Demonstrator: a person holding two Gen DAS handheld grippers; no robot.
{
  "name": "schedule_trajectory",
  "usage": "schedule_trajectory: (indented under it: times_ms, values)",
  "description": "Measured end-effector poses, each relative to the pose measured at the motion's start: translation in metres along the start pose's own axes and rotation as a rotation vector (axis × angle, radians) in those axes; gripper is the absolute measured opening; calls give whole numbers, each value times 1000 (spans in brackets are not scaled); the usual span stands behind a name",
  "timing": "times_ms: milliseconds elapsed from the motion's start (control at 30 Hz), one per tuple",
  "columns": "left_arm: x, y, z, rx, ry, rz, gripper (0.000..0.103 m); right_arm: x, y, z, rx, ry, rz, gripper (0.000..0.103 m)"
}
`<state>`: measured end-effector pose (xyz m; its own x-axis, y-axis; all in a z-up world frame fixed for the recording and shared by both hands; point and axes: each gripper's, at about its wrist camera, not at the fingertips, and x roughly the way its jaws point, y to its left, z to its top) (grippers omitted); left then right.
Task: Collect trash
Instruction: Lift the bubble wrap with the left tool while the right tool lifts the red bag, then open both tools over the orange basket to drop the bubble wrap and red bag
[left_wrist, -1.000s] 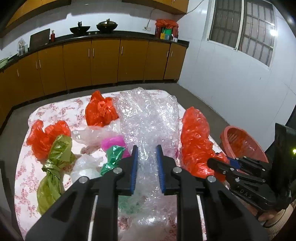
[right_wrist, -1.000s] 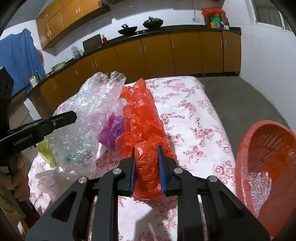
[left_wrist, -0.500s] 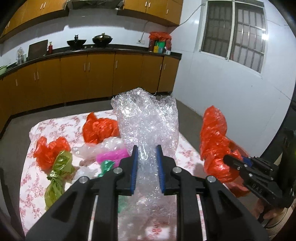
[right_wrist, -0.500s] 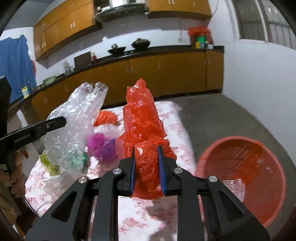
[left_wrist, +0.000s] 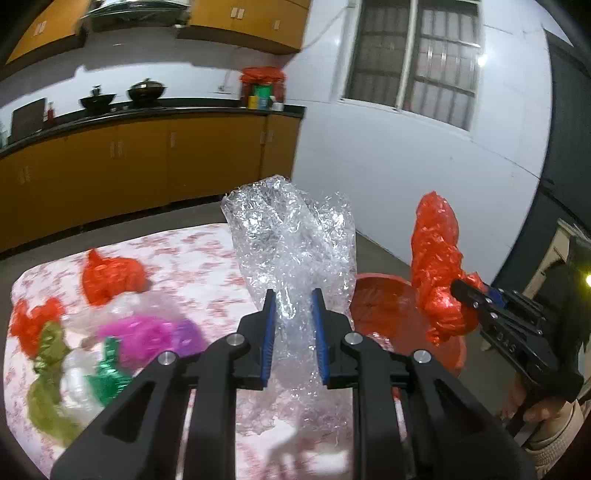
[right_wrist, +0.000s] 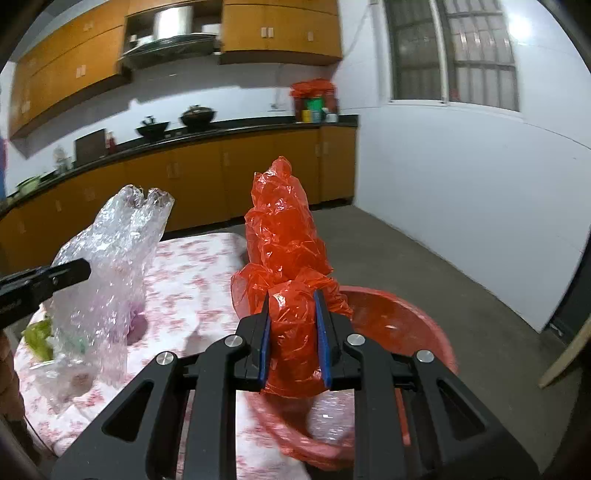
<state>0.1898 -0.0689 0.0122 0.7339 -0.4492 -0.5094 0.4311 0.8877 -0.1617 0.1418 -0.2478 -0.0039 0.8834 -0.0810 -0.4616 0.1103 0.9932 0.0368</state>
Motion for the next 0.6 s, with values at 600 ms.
schedule_trajectory:
  times_ms: [600]
  values:
    - [75,-74,-6,92,84,-145,20,3,-57,-8,133,21,-152,21]
